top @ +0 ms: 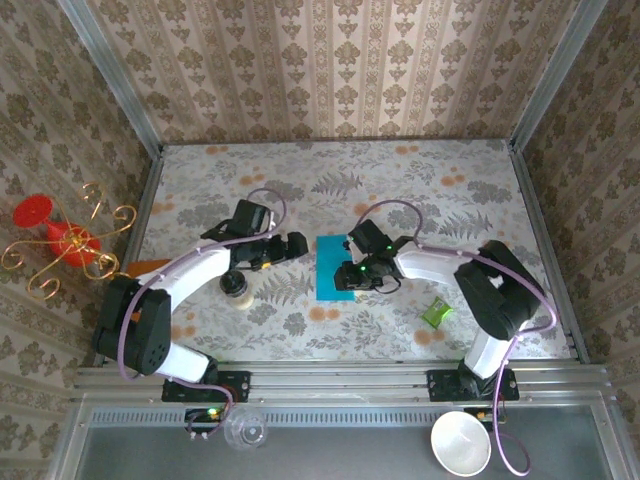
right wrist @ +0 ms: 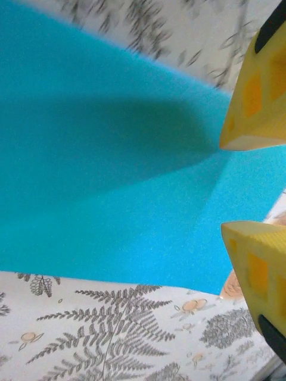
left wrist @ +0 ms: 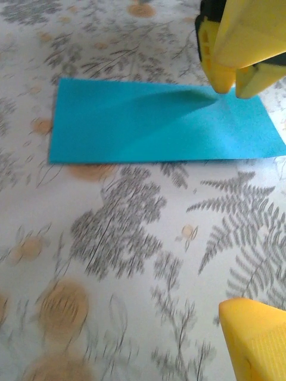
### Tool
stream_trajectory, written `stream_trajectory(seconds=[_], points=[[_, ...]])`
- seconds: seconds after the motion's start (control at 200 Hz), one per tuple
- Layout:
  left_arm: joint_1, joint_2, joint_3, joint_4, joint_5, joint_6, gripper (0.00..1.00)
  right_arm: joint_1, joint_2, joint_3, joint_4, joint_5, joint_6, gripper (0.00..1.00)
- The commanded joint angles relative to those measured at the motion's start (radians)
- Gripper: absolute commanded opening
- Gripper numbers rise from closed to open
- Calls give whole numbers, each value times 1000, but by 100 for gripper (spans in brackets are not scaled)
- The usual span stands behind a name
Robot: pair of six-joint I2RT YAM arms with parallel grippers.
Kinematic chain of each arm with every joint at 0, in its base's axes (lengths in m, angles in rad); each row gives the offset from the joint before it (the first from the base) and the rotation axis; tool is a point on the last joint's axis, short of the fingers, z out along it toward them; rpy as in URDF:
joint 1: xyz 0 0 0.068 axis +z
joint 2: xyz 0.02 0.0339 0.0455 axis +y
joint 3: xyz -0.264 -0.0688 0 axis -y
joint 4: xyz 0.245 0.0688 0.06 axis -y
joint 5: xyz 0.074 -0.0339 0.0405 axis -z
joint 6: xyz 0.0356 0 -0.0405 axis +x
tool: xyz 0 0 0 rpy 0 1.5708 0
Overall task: Fold a paper plane with a square sheet of paper (pick it up from the middle)
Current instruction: Move the paper to the center of the table.
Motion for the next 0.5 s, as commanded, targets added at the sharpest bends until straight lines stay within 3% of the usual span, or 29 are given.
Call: stream_trajectory(seconds=[0.0, 0.125, 0.495], points=[[-73, 6, 31, -21, 14, -7, 100, 5, -96, -49, 136, 59, 185, 40], [-129, 56, 27, 4, 35, -68, 96, -2, -100, -87, 181, 131, 291, 39], [-170, 112, -43, 124, 106, -213, 71, -43, 21, -60, 221, 85, 305, 29]])
